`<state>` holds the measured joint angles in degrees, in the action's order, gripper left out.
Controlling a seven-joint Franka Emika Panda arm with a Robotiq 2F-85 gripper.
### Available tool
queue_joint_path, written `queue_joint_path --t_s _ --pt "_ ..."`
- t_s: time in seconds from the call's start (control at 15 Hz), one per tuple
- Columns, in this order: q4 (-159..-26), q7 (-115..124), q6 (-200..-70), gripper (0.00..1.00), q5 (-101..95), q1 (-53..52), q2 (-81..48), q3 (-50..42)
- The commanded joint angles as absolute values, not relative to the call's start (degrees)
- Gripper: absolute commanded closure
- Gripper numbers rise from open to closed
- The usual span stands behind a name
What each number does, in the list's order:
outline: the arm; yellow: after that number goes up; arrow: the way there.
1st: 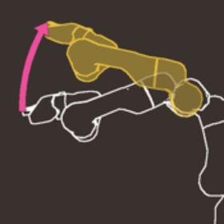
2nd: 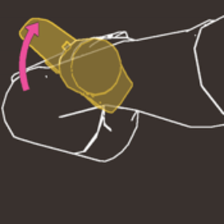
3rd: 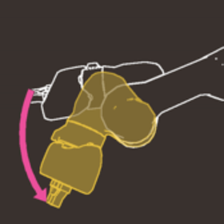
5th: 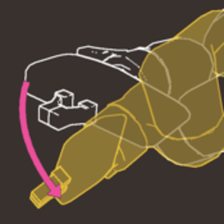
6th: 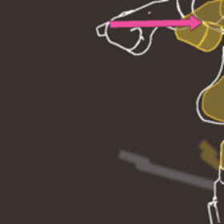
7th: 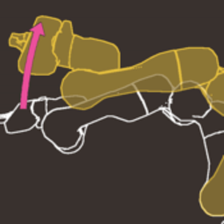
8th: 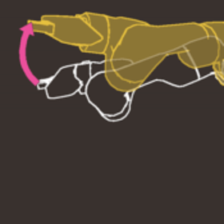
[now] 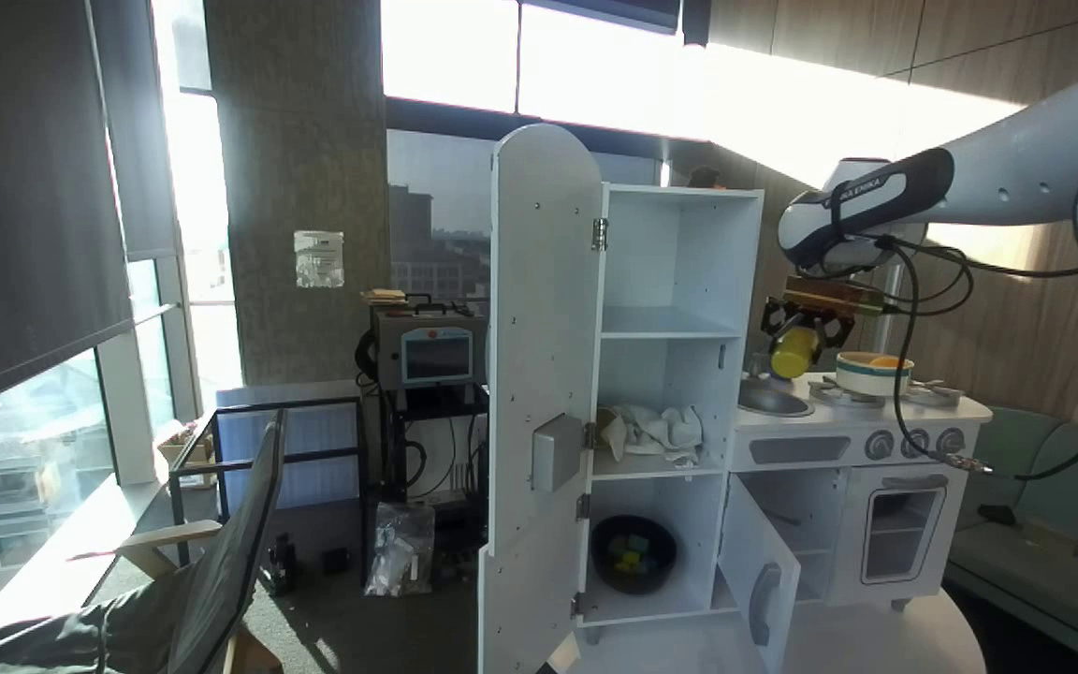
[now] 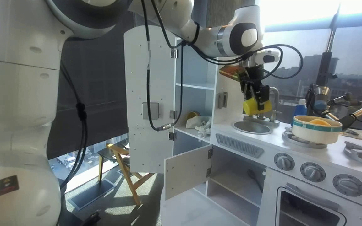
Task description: Take the yellow cup out of the sink
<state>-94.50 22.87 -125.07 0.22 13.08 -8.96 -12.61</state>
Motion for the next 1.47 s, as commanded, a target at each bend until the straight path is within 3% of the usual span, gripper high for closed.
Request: queue_joint_path --t_s 0.0,0.6,1.4 --pt "-95.84 30.46 -125.89 0.50 -1.27 11.97 -4.28 -13.43" --pt "-97.11 42.10 -132.78 0.50 3.66 14.91 0.57 -15.14" --pt "-104.05 28.94 -143.74 0.50 38.06 18.44 0.51 -18.04"
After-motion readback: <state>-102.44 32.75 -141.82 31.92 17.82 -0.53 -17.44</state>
